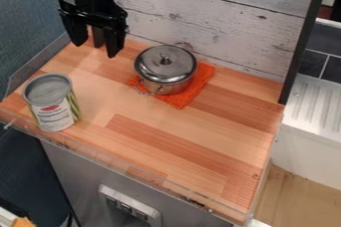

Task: Move the silver lid to the lower right corner of the table

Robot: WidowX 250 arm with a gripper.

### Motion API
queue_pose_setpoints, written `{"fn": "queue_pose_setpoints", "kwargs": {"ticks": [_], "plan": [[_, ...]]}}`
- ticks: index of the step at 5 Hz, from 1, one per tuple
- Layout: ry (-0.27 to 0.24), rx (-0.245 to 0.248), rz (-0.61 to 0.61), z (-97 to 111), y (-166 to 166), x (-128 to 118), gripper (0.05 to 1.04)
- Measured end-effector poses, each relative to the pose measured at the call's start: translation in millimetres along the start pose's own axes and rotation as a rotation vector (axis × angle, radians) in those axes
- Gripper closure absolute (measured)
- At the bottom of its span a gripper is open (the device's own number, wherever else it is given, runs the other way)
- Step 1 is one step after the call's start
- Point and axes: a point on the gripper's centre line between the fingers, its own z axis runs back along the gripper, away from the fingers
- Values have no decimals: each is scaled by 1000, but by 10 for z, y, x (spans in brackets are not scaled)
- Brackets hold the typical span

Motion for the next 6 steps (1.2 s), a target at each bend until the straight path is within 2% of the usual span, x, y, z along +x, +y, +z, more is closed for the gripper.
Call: {"fn": "queue_pose_setpoints", "kwargs": {"ticks": [1, 2, 4, 5, 6], "plan": [[28, -9, 2, -95, -13, -13, 83], [48, -5, -37, -196, -245, 215, 83], [50, -7, -97, -404, -684, 749, 83], [45, 7, -115, -424, -810, 843, 83], [50, 16, -118, -472, -805, 812, 119]]}}
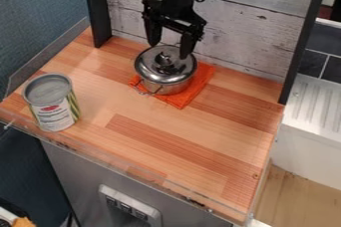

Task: Move the silver lid to the lower right corner of the table

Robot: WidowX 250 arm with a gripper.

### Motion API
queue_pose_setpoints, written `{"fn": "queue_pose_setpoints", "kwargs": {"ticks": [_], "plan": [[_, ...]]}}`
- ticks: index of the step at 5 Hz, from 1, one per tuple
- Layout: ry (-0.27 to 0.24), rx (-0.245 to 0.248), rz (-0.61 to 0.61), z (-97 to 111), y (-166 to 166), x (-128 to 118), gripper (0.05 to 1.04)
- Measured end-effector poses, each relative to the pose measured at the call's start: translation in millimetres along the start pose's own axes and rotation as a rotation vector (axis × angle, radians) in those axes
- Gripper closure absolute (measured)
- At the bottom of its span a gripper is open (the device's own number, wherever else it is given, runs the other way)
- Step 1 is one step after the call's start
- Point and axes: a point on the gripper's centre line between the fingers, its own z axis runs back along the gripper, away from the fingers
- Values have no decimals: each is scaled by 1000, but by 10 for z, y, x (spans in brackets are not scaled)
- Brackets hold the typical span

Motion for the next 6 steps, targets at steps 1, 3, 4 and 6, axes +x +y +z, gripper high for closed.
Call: {"fn": "queue_pose_setpoints", "kwargs": {"ticks": [1, 3, 4, 6], "plan": [[23, 16, 1, -62, 14, -71, 390], [39, 17, 10, -128, 34, -131, 535], [34, -1, 19, -118, 65, -123, 773], [-70, -37, -3, 320, 20, -74, 805]]}}
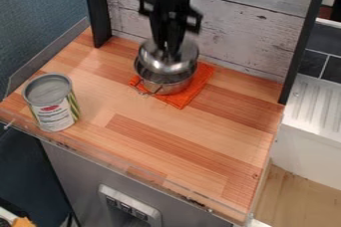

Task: Move the silver lid to the lower right corner of the table

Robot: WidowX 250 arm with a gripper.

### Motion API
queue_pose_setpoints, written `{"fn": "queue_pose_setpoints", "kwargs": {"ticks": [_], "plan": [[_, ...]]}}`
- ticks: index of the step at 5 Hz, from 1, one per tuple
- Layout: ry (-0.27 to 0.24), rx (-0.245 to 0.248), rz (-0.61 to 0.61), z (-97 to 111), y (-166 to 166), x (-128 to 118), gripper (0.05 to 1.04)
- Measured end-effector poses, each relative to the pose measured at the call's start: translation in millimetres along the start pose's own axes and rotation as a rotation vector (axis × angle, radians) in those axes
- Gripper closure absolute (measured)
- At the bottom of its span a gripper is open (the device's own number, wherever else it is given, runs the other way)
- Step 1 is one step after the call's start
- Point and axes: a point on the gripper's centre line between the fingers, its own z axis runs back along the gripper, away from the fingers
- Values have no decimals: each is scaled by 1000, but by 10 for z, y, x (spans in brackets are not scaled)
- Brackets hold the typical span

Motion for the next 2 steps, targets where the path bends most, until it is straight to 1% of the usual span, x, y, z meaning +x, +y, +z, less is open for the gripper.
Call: {"fn": "queue_pose_setpoints", "kwargs": {"ticks": [1, 2], "plan": [[-42, -8, -46, 210, -228, -128, 805], [-34, -54, -111, 211, -547, -363, 805]]}}
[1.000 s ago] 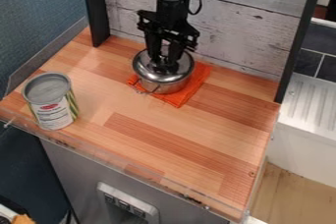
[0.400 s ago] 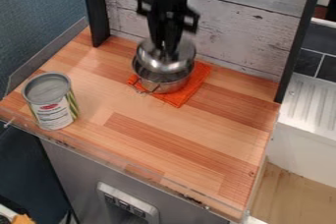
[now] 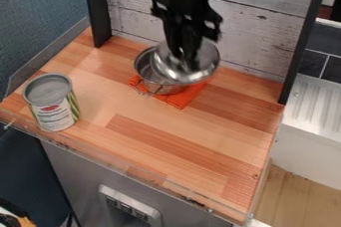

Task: Move the silver lid to the lower right corner of the table

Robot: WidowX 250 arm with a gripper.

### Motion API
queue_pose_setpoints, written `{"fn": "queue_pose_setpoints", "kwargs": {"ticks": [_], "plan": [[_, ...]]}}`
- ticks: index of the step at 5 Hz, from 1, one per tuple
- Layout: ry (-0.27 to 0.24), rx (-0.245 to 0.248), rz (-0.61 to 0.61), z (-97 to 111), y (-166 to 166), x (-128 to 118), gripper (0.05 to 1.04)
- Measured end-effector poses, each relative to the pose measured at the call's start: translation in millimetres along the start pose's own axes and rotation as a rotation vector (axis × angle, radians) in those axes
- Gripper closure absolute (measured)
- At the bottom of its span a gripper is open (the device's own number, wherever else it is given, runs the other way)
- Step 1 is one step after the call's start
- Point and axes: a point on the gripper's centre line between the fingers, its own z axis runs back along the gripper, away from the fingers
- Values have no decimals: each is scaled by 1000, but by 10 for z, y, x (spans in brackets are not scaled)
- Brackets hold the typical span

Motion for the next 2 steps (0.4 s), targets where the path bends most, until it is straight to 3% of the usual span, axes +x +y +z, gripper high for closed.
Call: {"fn": "queue_pose_setpoints", "kwargs": {"ticks": [2], "plan": [[74, 1, -105, -241, -450, -431, 805]]}}
